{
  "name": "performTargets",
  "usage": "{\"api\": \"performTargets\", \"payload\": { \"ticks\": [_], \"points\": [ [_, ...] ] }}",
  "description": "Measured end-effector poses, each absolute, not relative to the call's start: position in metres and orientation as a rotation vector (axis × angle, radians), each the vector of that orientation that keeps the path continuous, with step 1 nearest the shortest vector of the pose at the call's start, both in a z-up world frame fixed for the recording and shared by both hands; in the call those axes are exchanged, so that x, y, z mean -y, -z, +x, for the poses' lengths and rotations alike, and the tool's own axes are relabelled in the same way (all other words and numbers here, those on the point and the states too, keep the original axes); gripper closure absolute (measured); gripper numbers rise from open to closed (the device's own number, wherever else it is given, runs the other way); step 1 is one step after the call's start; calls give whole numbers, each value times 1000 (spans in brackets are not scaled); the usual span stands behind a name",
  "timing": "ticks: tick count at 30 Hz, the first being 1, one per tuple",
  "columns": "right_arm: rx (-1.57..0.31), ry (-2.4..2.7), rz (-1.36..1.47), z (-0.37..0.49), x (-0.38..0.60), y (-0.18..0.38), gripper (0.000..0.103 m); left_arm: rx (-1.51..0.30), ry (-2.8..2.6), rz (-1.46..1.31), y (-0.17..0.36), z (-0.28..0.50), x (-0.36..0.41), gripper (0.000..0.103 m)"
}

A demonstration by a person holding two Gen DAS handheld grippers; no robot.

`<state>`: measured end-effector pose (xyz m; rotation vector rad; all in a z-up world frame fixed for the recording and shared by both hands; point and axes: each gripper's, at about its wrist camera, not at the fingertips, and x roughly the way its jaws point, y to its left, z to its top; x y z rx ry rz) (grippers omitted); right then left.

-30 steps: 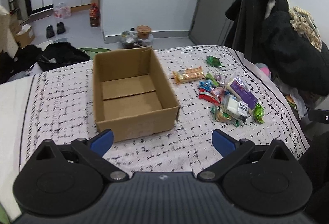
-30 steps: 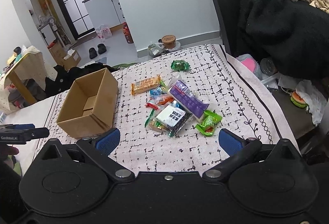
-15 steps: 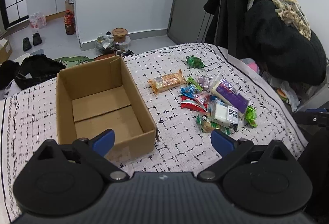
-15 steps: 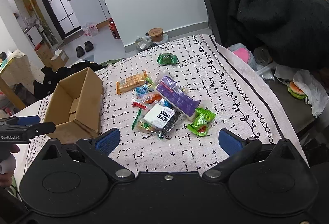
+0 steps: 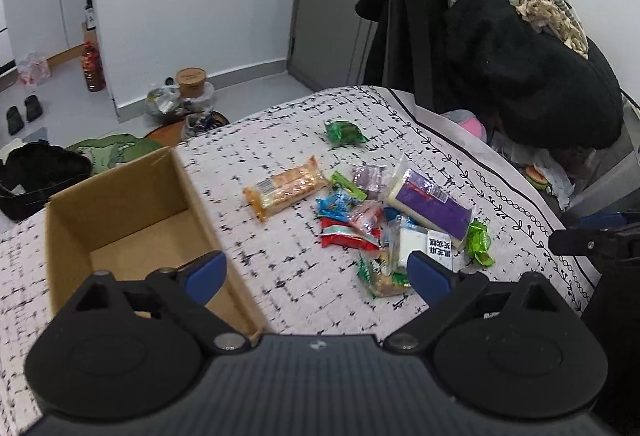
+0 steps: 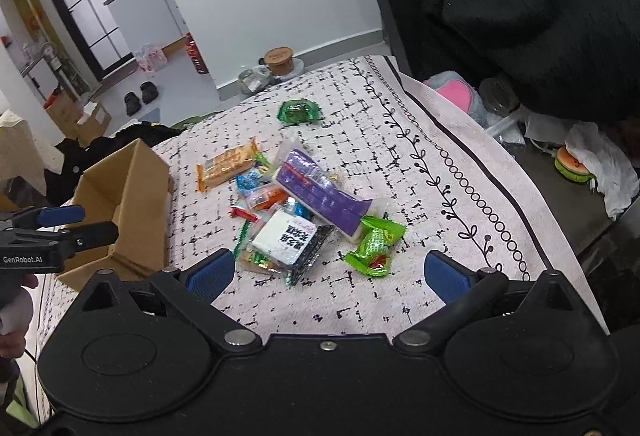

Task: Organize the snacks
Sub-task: 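Grasp the white bread pack with the left tool while the right tool grasps the green candy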

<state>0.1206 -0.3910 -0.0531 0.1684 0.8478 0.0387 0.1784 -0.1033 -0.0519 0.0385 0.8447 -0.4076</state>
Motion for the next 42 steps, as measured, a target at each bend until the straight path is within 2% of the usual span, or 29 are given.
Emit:
{"api": "performTargets", "payload": {
  "ticks": [7,15,24,31,34,36,42],
  "points": [
    [-877,-2,199,137,395,66,10,-864,434,17,67,197,119,10],
    [-921,38,263,157,403,86,26,-896,463,-16,85,215,136,20],
    [-972,65,308,174,416,110,45,-941,494,-21,100,230,164,21],
    [-989,59,351,189,425,131,47,-975,515,4,110,237,185,20],
    [-1002,58,359,194,427,141,57,-987,522,25,115,238,196,19],
    [-1029,47,372,198,430,148,78,-990,532,30,117,239,202,19],
    [-1042,29,346,197,436,143,82,-1022,566,50,126,242,223,18]
  ]
}}
